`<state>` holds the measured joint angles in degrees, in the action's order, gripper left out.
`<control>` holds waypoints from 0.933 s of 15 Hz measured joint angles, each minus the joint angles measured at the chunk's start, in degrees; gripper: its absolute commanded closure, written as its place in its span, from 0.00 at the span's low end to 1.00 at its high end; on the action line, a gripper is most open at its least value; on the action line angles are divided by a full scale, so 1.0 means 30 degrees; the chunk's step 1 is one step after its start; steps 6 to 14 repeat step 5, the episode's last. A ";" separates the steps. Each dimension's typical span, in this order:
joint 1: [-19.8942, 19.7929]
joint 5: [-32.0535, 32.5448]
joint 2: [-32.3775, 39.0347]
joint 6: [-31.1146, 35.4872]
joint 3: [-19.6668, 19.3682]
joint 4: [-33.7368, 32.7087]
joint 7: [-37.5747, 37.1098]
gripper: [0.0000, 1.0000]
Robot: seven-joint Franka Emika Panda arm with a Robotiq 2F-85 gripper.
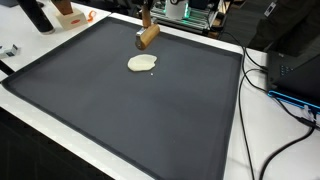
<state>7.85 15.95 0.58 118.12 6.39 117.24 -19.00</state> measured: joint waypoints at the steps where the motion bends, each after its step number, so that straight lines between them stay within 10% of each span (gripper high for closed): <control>1: 0.0000 -0.0001 -0.0006 0.0016 0.0000 0.0035 0.0001 0.52; 14: 0.0000 -0.0001 -0.0006 0.0066 0.0000 0.0070 0.0004 0.52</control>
